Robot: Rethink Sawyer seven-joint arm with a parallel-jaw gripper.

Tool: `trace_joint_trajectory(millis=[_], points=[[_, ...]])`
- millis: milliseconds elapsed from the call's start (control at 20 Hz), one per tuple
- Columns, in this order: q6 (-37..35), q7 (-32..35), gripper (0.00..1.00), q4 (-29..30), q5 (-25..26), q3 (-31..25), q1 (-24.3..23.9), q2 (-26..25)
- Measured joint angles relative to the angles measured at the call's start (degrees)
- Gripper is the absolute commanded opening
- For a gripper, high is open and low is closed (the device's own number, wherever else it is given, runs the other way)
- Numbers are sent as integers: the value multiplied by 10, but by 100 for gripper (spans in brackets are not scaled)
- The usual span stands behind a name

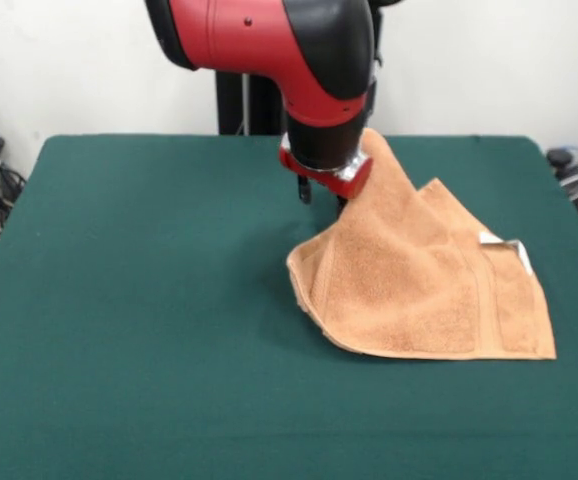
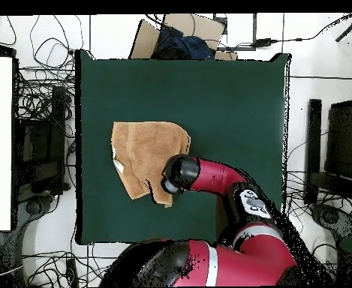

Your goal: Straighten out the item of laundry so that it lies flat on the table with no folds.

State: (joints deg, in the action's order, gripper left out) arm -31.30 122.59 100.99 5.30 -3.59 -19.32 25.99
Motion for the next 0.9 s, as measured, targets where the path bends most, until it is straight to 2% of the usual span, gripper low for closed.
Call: trace_joint_trajectory(millis=[550, 750, 900], points=[[0, 0, 100, 0, 0, 0, 2, -8], [-19, 0, 100, 1, 0, 0, 5, 7], [-63, 0, 100, 9, 0, 0, 5, 37]])
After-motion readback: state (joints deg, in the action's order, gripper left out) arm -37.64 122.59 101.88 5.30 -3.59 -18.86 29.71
